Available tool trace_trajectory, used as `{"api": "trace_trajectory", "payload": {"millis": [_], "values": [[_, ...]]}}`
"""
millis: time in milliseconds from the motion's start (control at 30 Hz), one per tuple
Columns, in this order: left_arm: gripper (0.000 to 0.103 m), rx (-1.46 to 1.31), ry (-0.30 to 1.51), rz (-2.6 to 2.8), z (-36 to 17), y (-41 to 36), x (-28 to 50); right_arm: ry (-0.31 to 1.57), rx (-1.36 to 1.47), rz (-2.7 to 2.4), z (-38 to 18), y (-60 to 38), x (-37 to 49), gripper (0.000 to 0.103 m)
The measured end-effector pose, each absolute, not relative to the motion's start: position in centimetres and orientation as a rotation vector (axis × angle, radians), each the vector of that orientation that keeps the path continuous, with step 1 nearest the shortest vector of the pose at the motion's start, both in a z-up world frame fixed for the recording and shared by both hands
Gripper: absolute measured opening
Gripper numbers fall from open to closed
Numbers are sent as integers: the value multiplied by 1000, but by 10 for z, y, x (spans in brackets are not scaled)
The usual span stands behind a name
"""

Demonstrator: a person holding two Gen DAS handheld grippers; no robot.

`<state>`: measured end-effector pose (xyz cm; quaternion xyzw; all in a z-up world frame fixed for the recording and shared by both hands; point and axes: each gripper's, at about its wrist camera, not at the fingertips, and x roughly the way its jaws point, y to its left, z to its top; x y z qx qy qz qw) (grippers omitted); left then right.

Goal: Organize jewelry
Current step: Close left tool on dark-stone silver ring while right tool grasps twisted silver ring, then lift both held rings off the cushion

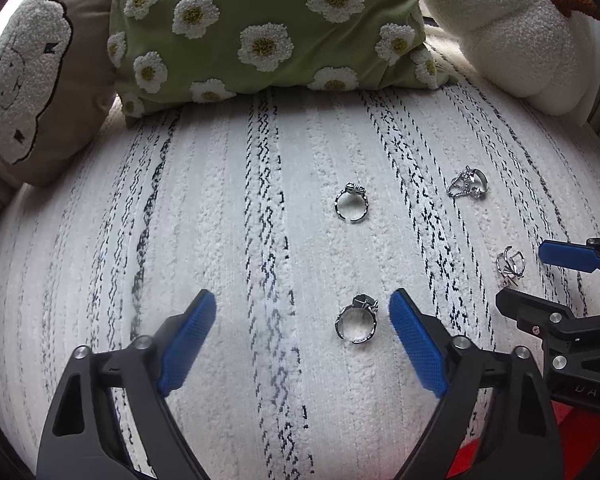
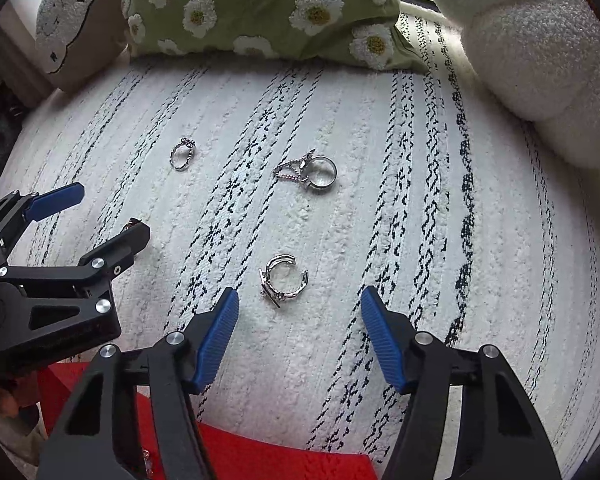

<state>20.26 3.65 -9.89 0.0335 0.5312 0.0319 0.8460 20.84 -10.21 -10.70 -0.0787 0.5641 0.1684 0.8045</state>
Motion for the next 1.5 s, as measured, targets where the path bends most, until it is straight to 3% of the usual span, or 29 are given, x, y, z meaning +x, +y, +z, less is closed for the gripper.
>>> {"api": "trace_trajectory", "payload": {"millis": [433, 967, 1133, 1300, 1500], "values": [[68, 63, 1137, 47, -104, 39, 206, 1205, -161, 364, -107, -100, 208, 57], [42, 41, 1139, 2, -101, 30, 202, 1176, -161, 343, -106, -102, 210, 33], [28, 39, 1139, -20, -100, 25, 201, 1167, -175, 346, -106, -98, 207, 23], [20, 40, 1141, -27, -99, 23, 200, 1164, -168, 346, -104, -99, 205, 22], [20, 35, 1143, -30, -100, 24, 200, 1161, -156, 344, -103, -100, 205, 19]]}}
